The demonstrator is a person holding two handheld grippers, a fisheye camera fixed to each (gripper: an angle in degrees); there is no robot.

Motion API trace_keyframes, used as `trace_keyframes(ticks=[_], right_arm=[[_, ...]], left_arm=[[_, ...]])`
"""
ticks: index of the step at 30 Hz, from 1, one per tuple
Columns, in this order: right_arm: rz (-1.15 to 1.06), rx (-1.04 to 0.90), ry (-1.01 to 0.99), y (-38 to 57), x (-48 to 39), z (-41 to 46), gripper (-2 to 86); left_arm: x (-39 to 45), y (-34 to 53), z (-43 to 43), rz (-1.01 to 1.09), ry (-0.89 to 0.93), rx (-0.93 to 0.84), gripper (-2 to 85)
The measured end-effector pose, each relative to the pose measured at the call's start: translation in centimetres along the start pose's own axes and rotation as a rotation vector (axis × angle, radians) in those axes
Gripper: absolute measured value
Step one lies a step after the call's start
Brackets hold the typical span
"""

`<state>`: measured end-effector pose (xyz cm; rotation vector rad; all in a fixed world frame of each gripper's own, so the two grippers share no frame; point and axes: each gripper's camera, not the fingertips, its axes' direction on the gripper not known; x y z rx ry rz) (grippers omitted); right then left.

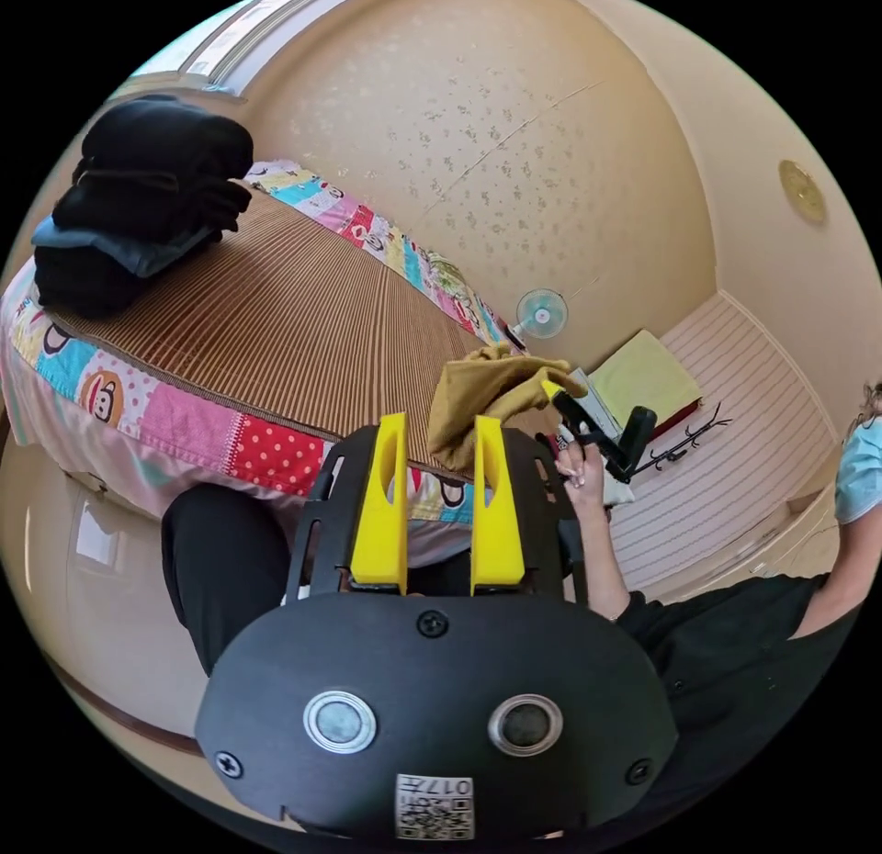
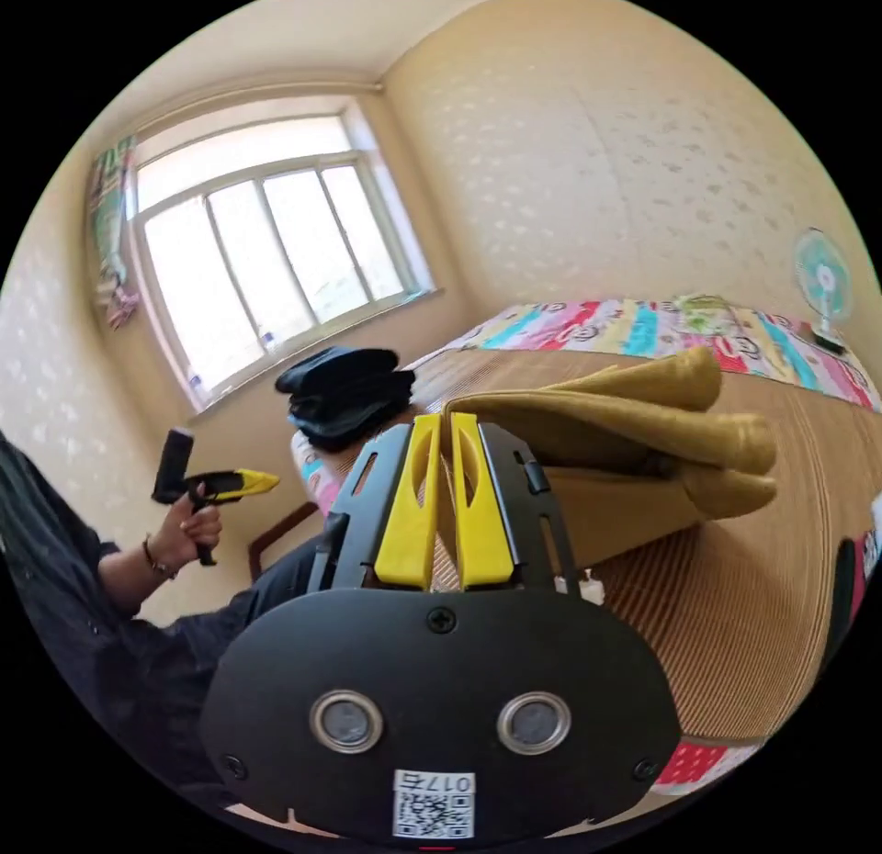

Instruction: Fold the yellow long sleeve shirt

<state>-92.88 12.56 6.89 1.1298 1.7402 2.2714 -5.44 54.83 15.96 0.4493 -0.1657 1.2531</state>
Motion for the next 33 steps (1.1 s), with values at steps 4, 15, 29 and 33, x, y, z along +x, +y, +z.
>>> trace_keyframes(ticks=[4, 15, 29, 33], right_arm=[[0.054, -0.300, -0.078, 10.5, -2.8, 10.9, 2.9], [0.203, -0.246, -0.211, 22.2, 5.6, 0.4, 3.0], [0.299, -0.150, 0.178, 25.0, 17.6, -7.3, 3.3], [0.332, -0.039, 0.307, 18.0, 24.4, -5.4, 4.5]], left_arm=[[-1.5, 0.3, 0.5, -0.015, 0.011, -0.022, 11.1], [-2.7, 0.2, 7.2, 0.001, 0.080, -0.130, 11.2], [2.1, -1.7, 16.6, 0.148, 0.133, -0.290, 12.1], [1.0, -1.9, 16.5, 0.112, 0.126, -0.273, 12.1]])
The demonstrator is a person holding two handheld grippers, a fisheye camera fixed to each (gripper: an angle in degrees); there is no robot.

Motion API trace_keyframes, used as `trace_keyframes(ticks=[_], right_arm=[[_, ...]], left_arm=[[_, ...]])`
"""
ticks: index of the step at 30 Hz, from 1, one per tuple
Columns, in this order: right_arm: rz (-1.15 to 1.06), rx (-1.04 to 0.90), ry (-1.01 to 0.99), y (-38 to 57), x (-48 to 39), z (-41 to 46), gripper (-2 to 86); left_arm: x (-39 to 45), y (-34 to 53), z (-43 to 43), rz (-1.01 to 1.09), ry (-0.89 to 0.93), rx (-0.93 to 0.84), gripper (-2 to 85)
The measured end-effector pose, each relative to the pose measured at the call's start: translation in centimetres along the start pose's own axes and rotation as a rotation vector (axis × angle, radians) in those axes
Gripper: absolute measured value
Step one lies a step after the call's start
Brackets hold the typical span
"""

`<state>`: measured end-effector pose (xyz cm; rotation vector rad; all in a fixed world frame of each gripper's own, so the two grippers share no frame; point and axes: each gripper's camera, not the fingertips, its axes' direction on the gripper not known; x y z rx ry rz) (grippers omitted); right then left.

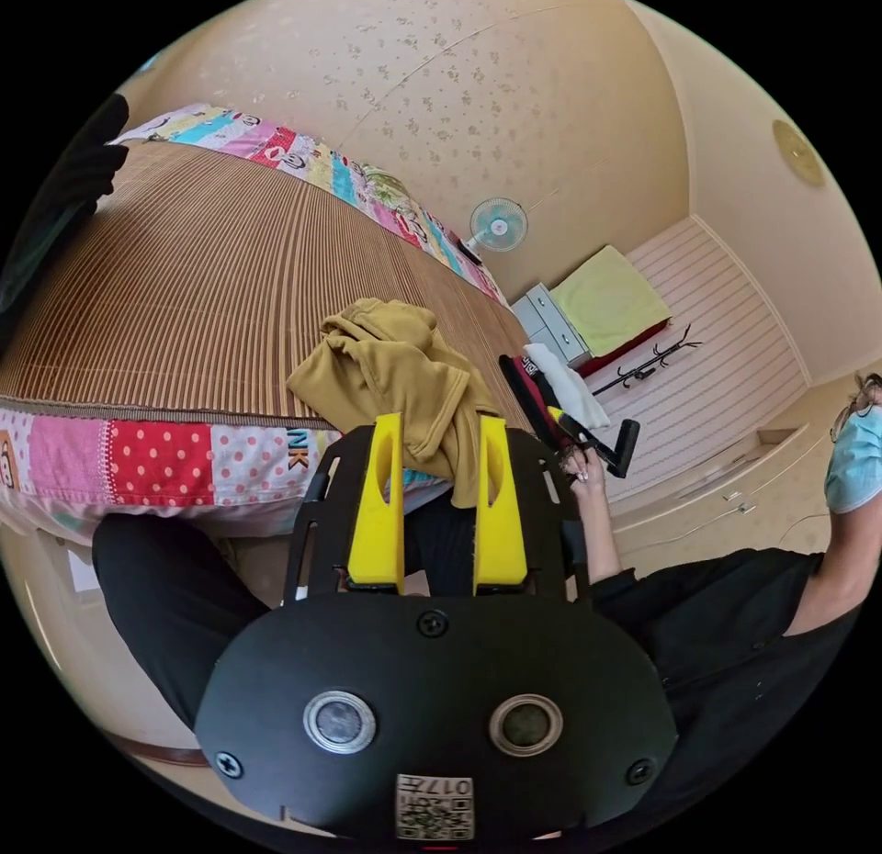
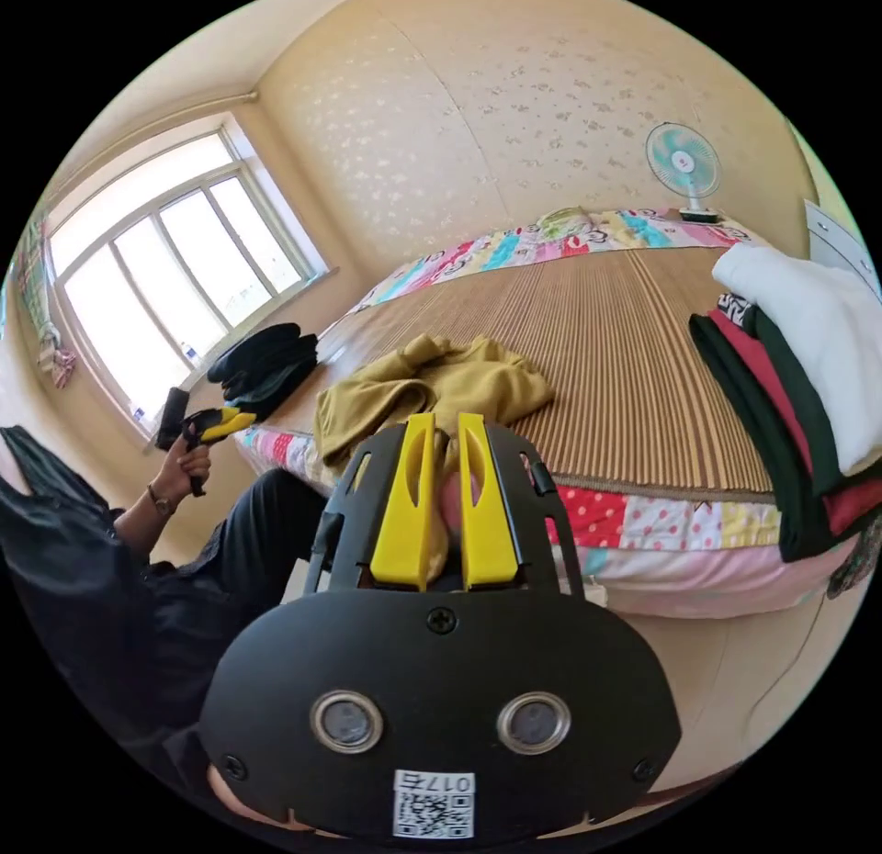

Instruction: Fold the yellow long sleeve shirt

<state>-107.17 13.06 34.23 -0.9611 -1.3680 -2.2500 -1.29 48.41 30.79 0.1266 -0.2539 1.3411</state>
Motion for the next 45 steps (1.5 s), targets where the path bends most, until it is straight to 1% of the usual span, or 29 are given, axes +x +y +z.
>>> trace_keyframes(ticks=[2, 4, 5, 6, 10, 11, 13, 14, 15, 16, 17, 18, 19, 20, 22, 23, 25, 26, 27, 28, 29, 31, 33, 35, 37, 39, 41, 42, 45], right_arm=[[0.041, -0.023, 0.075, -5.0, 1.9, 4.2, 5.6], [0.097, -0.116, 0.141, -11.5, 4.9, 12.0, 7.2], [0.105, -0.113, 0.179, -12.8, 5.4, 13.8, 7.5], [0.102, -0.128, 0.234, -15.1, 6.0, 17.6, 8.5], [0.000, -0.350, 0.290, -21.3, 5.6, 30.4, 12.5], [-0.018, -0.372, 0.309, -21.7, 5.4, 31.8, 12.4], [-0.032, -0.533, 0.361, -22.6, 4.7, 37.6, 11.4], [-0.032, -0.528, 0.382, -22.7, 4.3, 38.2, 11.0], [-0.088, -0.521, 0.373, -22.9, 2.8, 38.8, 7.2], [-0.125, -0.545, 0.319, -23.1, 1.4, 39.5, 4.9], [-0.138, -0.554, 0.331, -23.2, 0.6, 39.8, 4.6], [-0.188, -0.538, 0.417, -23.4, -1.4, 39.7, 4.0], [-0.255, -0.470, 0.502, -23.7, -4.2, 38.5, 3.6], [-0.284, -0.421, 0.532, -24.0, -5.7, 37.4, 3.4], [-0.370, -0.168, 0.575, -25.4, -12.9, 31.3, 2.8], [-0.386, -0.099, 0.578, -25.6, -14.9, 29.5, 2.7], [-0.458, 0.222, 0.723, -25.4, -22.3, 23.9, 2.4], [-0.503, 0.308, 0.778, -25.0, -24.1, 22.9, 2.4], [-0.592, 0.465, 0.890, -24.4, -27.8, 21.2, 2.4], [-0.653, 0.606, 0.950, -24.1, -31.0, 19.1, 2.4], [-0.671, 0.662, 0.945, -24.1, -32.3, 17.8, 2.4], [-0.639, 0.868, 0.860, -25.1, -36.1, 12.2, 2.5], [-0.582, 0.970, 0.774, -26.6, -37.3, 8.1, 2.6], [-0.546, 0.954, 0.663, -29.3, -37.6, 4.8, 2.7], [-0.512, 0.869, 0.449, -32.7, -37.9, 0.9, 2.7], [-0.499, 0.922, 0.323, -32.8, -39.2, -1.9, 2.7], [-0.510, 1.005, 0.322, -32.3, -41.4, -3.7, 2.7], [-0.525, 1.048, 0.282, -32.3, -42.5, -5.2, 2.8], [-0.540, 1.050, 0.095, -33.8, -44.5, -9.2, 2.8]], left_arm=[[-0.4, 0.0, 0.0, -0.020, -0.002, 0.010, 12.2], [-0.4, 0.0, 0.0, -0.024, -0.003, 0.014, 12.2], [-0.2, 0.0, -0.1, -0.021, -0.009, 0.018, 12.2], [-0.1, 0.0, -0.2, -0.020, -0.014, 0.021, 12.2], [0.1, 0.1, -1.3, -0.009, -0.066, 0.045, 12.1], [-0.1, 0.2, -1.7, -0.012, -0.083, 0.053, 12.1], [-0.7, 0.4, -2.2, -0.028, -0.096, 0.066, 12.1], [-1.2, 0.5, -2.4, -0.043, -0.091, 0.074, 12.1], [-1.5, 0.6, -2.5, -0.052, -0.087, 0.078, 12.1], [-1.9, 0.6, -2.6, -0.066, -0.079, 0.085, 12.1], [-2.3, 0.7, -2.5, -0.077, -0.072, 0.090, 12.0], [-2.5, 0.7, -2.5, -0.080, -0.069, 0.090, 12.0], [-2.7, 0.5, -2.2, -0.082, -0.065, 0.088, 12.0], [-2.7, 0.3, -1.9, -0.078, -0.061, 0.083, 12.0], [-2.7, -0.2, -1.3, -0.071, -0.050, 0.079, 12.1], [-2.5, -0.5, -0.9, -0.066, -0.038, 0.081, 12.1], [-2.1, -1.1, -0.4, -0.055, -0.014, 0.088, 12.1], [-1.6, -1.4, -0.1, -0.044, -0.001, 0.094, 12.1], [-1.3, -1.6, 0.0, -0.037, 0.004, 0.096, 12.1], [-0.7, -1.8, 0.1, -0.021, 0.011, 0.101, 12.1], [0.0, -2.0, 0.1, -0.007, 0.015, 0.106, 12.1], [0.9, -2.3, 0.0, 0.012, 0.023, 0.118, 12.1], [1.6, -2.4, -0.5, 0.024, 0.038, 0.135, 12.1], [2.6, -2.5, -1.3, 0.040, 0.053, 0.159, 12.2], [3.7, -2.6, -1.9, 0.055, 0.065, 0.171, 12.4], [5.1, -2.9, -2.7, 0.084, 0.088, 0.188, 12.5], [7.8, -3.5, -3.5, 0.143, 0.104, 0.214, 12.5], [8.5, -3.7, -3.5, 0.160, 0.106, 0.218, 12.6], [12.6, -5.1, -3.1, 0.258, 0.120, 0.196, 13.2]])
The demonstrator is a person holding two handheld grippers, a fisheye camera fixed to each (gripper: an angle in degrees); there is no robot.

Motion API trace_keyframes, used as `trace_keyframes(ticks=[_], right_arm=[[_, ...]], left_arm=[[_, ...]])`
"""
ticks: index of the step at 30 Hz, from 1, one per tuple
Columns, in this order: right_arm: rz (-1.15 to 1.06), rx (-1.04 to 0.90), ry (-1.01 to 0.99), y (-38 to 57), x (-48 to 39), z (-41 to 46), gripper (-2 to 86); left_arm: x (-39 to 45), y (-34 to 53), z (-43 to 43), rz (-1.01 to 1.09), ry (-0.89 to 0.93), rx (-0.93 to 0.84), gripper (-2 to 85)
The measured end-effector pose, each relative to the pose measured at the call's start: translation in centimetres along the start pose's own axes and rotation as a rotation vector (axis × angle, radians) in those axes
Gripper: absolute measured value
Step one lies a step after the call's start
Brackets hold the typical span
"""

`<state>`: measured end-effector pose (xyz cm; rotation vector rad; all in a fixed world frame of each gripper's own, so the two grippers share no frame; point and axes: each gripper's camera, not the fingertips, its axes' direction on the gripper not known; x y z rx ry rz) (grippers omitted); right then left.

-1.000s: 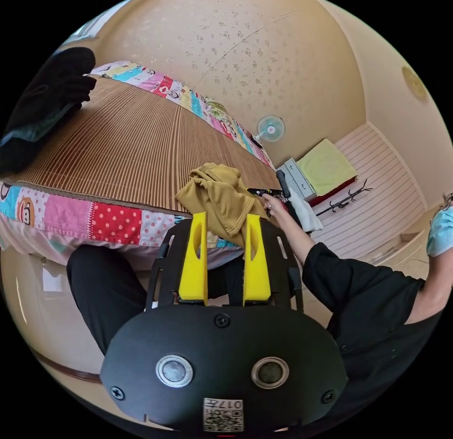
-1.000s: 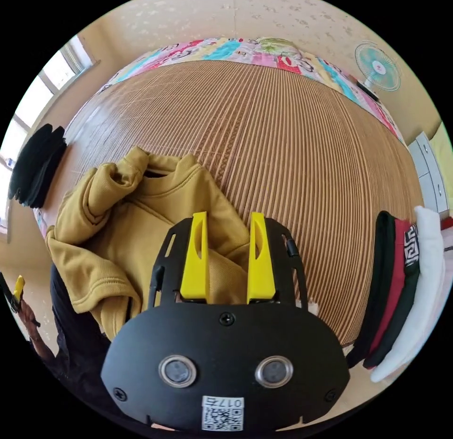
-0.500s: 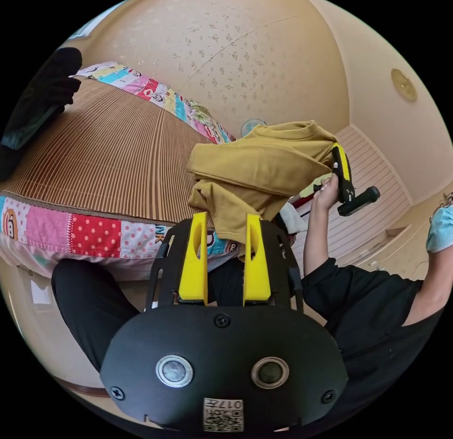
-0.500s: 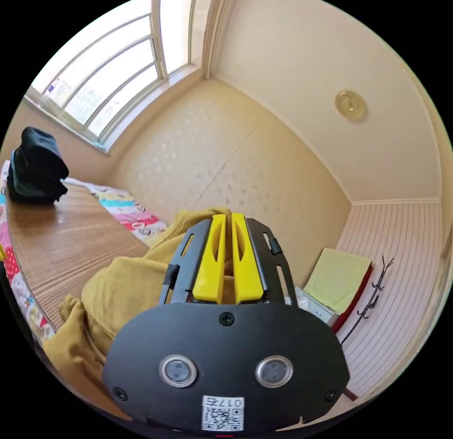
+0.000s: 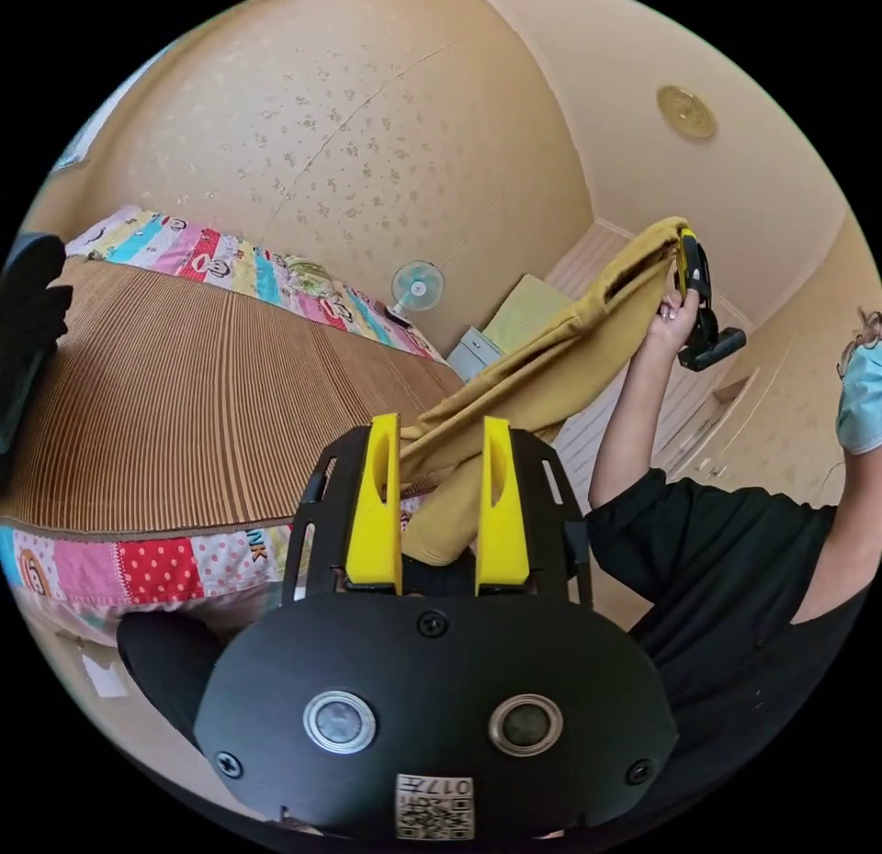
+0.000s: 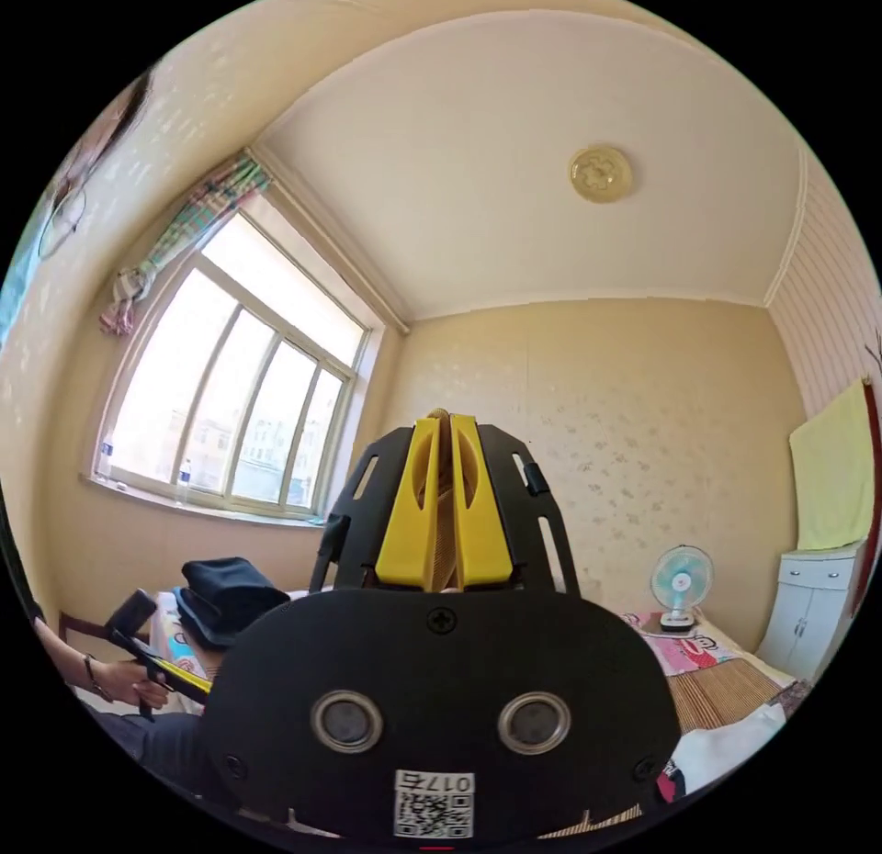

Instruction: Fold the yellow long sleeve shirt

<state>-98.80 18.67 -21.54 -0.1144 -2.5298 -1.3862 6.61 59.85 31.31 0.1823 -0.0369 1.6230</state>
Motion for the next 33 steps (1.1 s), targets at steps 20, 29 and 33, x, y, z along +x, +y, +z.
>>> trace_keyframes(ticks=[20, 29, 33], right_arm=[[0.194, 0.052, -0.189, -14.7, 1.0, 1.0, 2.7], [0.236, -0.048, -0.214, -14.0, 5.5, 0.9, 2.8], [0.303, -0.322, -0.208, -12.7, 9.5, 1.6, 2.7]], left_arm=[[20.0, -3.2, -2.8, 0.369, -0.035, 0.092, 10.3], [16.9, -3.4, -13.0, 0.193, 0.004, 0.402, 3.9], [18.8, -4.1, -18.4, 0.208, -0.073, 0.520, 3.9]])
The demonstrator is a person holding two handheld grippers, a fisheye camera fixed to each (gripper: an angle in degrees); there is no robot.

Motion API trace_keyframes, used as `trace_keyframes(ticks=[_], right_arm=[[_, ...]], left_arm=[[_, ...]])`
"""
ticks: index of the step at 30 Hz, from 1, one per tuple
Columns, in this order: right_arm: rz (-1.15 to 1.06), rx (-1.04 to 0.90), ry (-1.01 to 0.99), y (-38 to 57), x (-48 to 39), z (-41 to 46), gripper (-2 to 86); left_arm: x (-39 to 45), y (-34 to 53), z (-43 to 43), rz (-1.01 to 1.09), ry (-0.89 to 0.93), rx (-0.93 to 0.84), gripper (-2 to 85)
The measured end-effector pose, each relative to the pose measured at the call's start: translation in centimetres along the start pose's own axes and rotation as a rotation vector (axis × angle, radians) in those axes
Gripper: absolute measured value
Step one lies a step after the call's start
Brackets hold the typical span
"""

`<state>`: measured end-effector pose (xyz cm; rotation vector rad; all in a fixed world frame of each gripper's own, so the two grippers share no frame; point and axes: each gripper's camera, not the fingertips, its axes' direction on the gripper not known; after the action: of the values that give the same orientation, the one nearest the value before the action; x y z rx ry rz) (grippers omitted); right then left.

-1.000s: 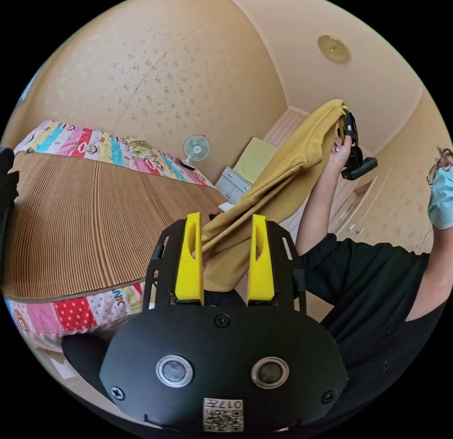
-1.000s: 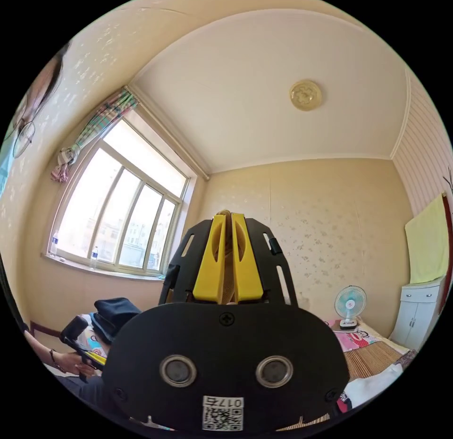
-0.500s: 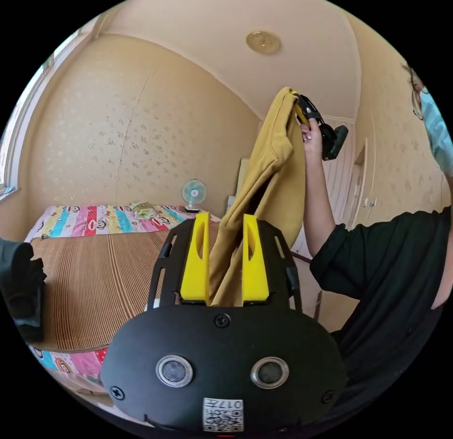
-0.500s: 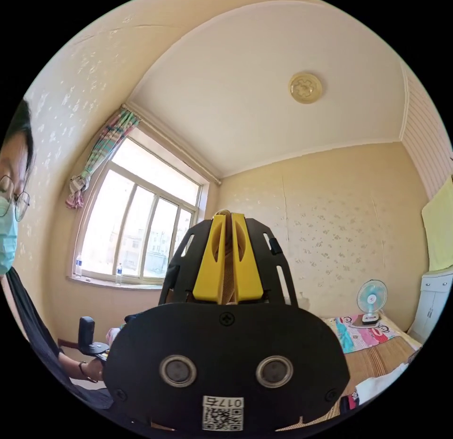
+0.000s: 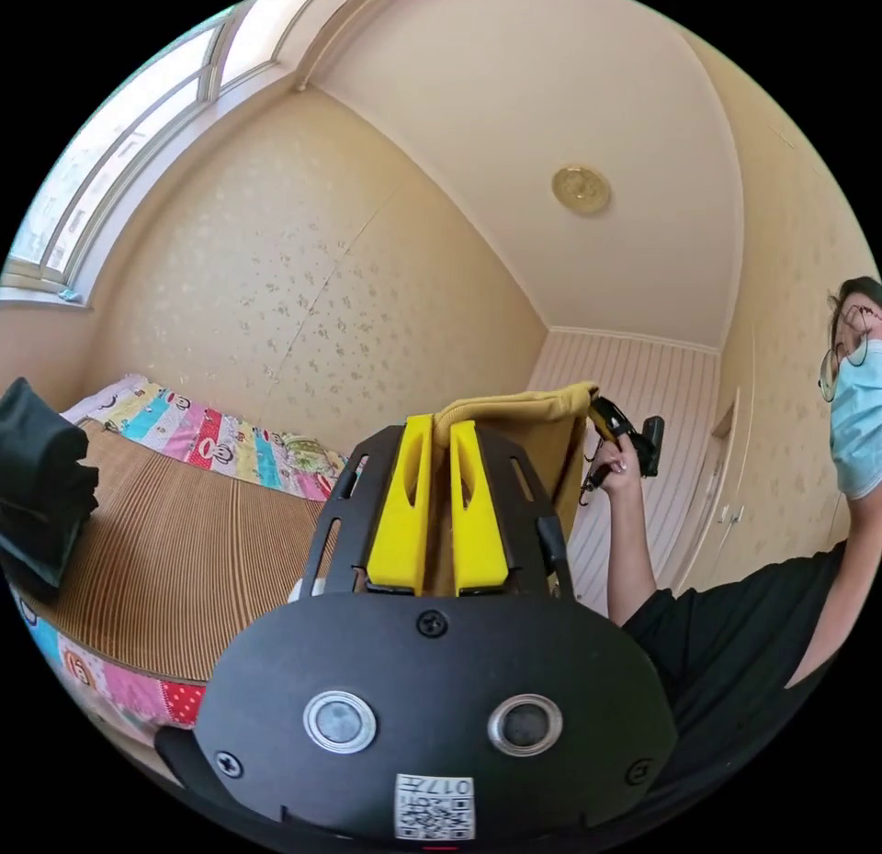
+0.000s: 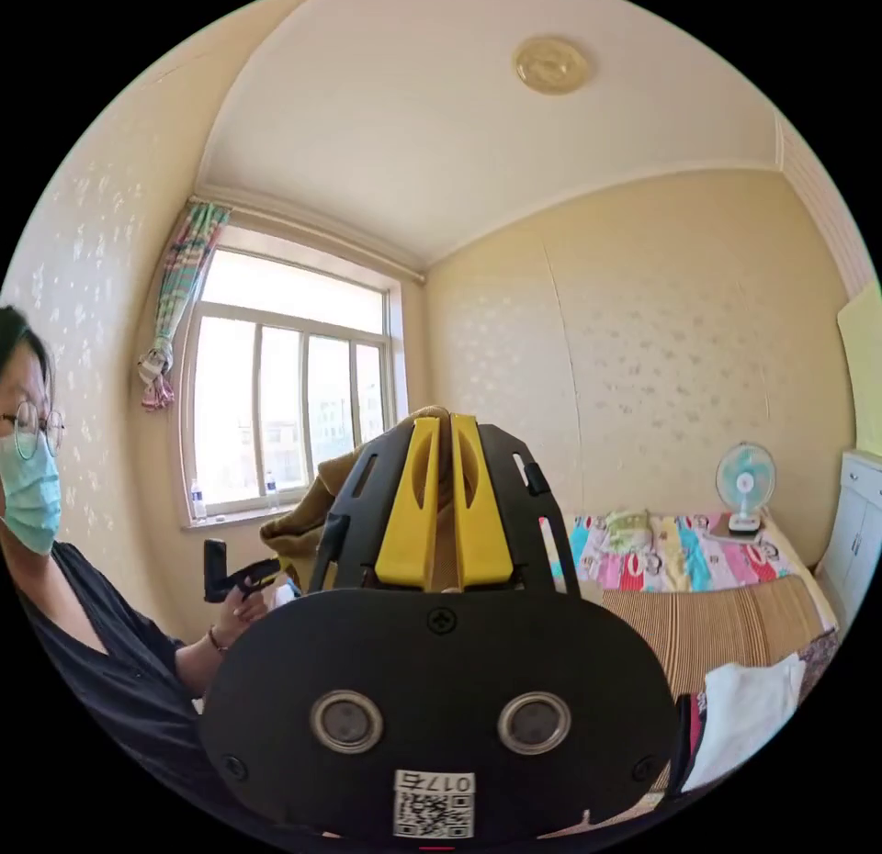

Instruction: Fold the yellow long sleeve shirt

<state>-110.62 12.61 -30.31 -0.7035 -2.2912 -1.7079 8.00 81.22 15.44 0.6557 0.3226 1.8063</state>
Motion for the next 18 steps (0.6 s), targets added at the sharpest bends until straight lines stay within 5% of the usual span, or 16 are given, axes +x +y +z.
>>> trace_keyframes(ticks=[3, 8, 18], right_arm=[[0.070, -0.177, -0.068, 1.3, 2.3, -0.6, 2.6], [0.093, -0.074, -0.139, 4.8, 0.3, -5.7, 2.4], [-0.031, 0.595, 0.233, 11.6, -17.1, -17.2, 2.5]], left_arm=[[1.5, -1.6, -2.9, 0.034, -0.032, 0.060, 3.9], [5.0, -5.3, -9.4, 0.138, -0.010, 0.213, 3.9], [14.0, -2.2, -17.6, 0.410, -0.108, 0.596, 4.1]])
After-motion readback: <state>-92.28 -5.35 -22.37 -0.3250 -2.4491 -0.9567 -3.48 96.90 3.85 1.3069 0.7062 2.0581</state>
